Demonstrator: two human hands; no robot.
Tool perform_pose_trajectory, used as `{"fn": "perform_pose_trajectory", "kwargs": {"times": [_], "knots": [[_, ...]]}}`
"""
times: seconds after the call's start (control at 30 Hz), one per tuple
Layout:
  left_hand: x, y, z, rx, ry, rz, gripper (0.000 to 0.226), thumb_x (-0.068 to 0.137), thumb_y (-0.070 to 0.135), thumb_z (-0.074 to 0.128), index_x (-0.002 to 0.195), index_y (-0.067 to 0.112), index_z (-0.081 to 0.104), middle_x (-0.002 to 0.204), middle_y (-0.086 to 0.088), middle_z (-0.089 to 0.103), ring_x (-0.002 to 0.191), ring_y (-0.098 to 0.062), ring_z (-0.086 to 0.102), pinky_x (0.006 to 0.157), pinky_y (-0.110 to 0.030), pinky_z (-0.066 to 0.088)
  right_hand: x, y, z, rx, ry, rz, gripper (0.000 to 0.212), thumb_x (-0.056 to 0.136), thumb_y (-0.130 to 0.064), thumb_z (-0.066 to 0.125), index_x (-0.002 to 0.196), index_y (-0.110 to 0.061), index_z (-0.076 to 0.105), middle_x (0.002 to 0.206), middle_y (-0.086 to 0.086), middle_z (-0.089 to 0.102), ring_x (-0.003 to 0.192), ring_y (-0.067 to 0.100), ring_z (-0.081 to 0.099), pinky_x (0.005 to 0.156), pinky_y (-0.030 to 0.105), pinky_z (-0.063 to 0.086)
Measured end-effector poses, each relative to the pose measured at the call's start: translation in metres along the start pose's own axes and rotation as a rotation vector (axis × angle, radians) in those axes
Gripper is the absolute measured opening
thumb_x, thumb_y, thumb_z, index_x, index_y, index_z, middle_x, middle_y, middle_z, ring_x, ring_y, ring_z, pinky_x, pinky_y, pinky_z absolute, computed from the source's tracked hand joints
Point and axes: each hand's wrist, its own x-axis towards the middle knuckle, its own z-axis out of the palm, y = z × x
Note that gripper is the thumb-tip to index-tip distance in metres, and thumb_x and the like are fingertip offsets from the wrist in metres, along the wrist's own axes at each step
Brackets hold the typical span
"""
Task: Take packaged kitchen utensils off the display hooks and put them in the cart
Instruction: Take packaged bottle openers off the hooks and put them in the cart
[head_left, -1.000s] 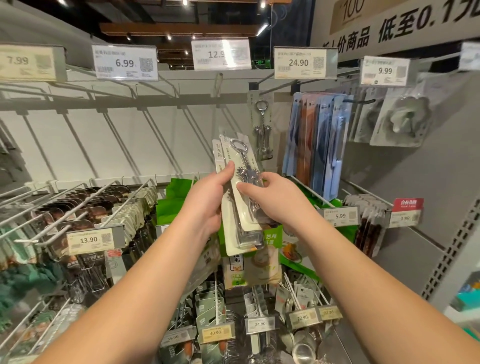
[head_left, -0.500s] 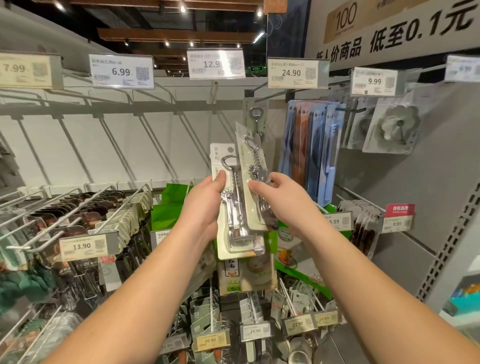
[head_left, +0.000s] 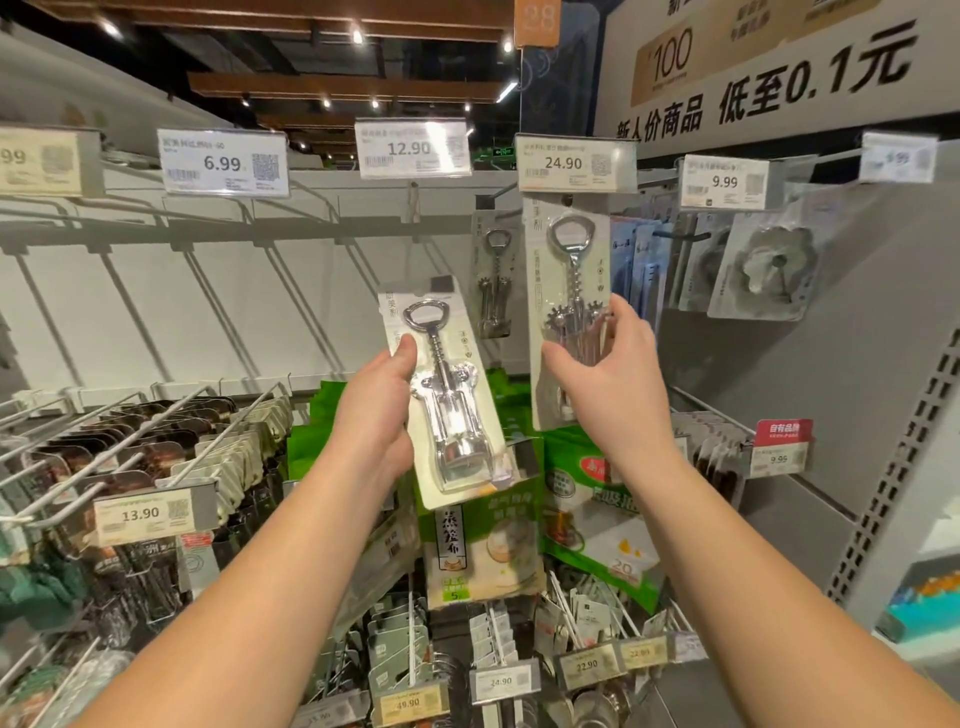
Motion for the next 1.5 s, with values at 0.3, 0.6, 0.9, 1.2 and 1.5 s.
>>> {"fn": "perform_pose_trajectory", "kwargs": {"times": [0.3,0.6,0.9,1.2,1.5], "knots": [[0.002,-0.002,0.003,-0.040,-0.010,-0.038,0.025,0.104,0.026,0.052,0.120,0.011,0.064,0.100,-0.009,0.078,0.091,-0.027,0.076,0.082,-0.052,0.059,0.020,0.002,0.002,-0.070,-0.006,0.007,0.085,0.092,-0.046,0.066,0.158,-0.016,0.022,0.153,0.002,0.034,0.136,0.014,0.040,0.094,0.020,0.028],[0.003,0.000,0.002,-0.021,0.006,-0.032,0.027,0.105,0.026,0.050,0.123,0.010,0.062,0.100,-0.009,0.078,0.090,-0.028,0.076,0.081,-0.052,0.060,0.047,0.015,0.025,-0.105,-0.037,0.027,0.083,0.090,-0.044,0.067,0.155,-0.014,0.026,0.146,0.004,0.040,0.119,0.012,0.048,0.087,0.025,0.038],[0.003,0.003,-0.002,-0.018,0.039,-0.028,0.025,0.104,0.028,0.051,0.118,0.012,0.065,0.094,-0.007,0.079,0.081,-0.024,0.077,0.069,-0.044,0.060,0.107,0.026,0.068,-0.156,-0.080,0.104,0.071,0.087,-0.032,0.070,0.145,-0.012,0.034,0.138,0.009,0.040,0.111,0.028,0.057,0.076,0.033,0.047],[0.001,0.008,-0.004,-0.037,0.084,-0.013,0.028,0.104,0.027,0.051,0.121,0.010,0.065,0.097,-0.008,0.078,0.082,-0.024,0.077,0.060,-0.041,0.061,0.150,0.035,0.108,-0.128,-0.109,0.232,0.071,0.088,-0.029,0.072,0.145,-0.009,0.034,0.141,0.011,0.041,0.125,0.030,0.051,0.102,0.045,0.048],[0.005,0.013,0.000,-0.022,0.116,0.009,0.026,0.104,0.028,0.052,0.117,0.011,0.066,0.089,-0.005,0.079,0.074,-0.022,0.077,0.052,-0.038,0.059,0.170,0.050,0.135,-0.038,-0.093,0.205,0.073,0.092,-0.033,0.067,0.148,-0.004,0.030,0.145,0.015,0.037,0.128,0.032,0.047,0.108,0.044,0.043]]}}
